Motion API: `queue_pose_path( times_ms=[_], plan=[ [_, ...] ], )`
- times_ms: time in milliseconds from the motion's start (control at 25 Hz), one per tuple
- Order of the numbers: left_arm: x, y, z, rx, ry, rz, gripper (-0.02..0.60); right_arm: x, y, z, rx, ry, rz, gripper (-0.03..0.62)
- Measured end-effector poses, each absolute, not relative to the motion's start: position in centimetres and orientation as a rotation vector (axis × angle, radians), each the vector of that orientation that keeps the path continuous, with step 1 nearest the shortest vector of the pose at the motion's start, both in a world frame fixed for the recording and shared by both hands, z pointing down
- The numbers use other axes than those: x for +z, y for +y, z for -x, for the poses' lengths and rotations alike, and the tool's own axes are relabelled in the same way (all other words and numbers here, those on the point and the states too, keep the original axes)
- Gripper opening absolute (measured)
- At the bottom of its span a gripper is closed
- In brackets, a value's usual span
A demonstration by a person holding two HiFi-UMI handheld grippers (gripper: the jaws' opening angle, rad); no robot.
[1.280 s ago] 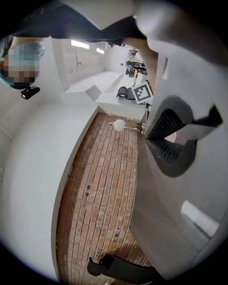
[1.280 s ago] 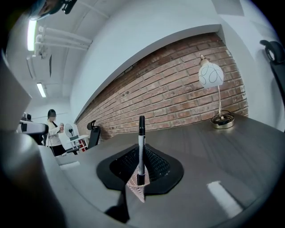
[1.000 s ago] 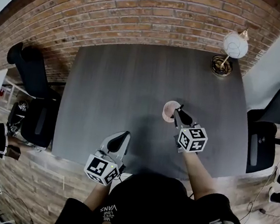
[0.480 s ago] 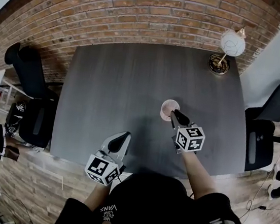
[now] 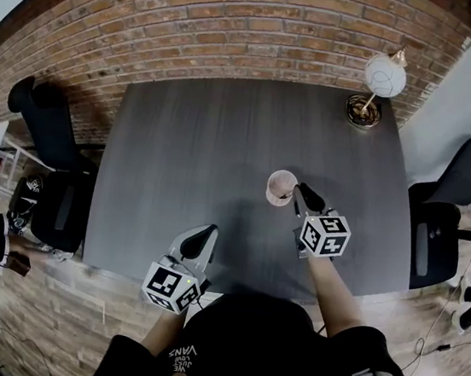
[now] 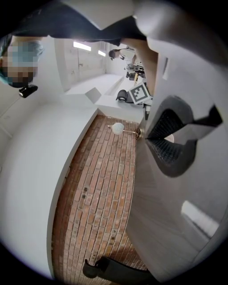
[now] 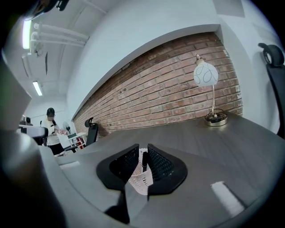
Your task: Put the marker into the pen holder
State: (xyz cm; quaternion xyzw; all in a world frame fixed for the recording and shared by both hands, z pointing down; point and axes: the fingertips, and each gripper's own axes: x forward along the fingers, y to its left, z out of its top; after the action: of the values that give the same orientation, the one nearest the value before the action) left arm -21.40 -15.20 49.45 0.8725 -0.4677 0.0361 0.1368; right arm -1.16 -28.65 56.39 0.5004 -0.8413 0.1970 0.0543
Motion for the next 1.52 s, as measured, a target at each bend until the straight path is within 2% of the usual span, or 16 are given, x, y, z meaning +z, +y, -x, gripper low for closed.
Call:
queue_pose_path(
  times_ms=[520,1120,1360,1520],
  plan=[
    [49.1,-15.8,20.1,0.076,-1.305,-2.562,0.052,52.6,-26.4,-1.3,0.61,-2.617,-1.617,0.04],
    [48.5,-16.9,20.4,0.033,-1.159,-2.645,0.052,47.4,-20.3,1.2,0.576,-2.713,-1.682,0.038],
    [48.2,-16.9,20.9,0.046,-1.033,-2.692,0.052,45.9,-16.8,1.5,0.584,-2.69,-1.813,0.002],
    [48.0,-17.2,20.9,0.028,-1.012,-2.703,0.052,45.4,-15.2,1.4,0.578,-2.677,-1.838,0.002]
  ],
)
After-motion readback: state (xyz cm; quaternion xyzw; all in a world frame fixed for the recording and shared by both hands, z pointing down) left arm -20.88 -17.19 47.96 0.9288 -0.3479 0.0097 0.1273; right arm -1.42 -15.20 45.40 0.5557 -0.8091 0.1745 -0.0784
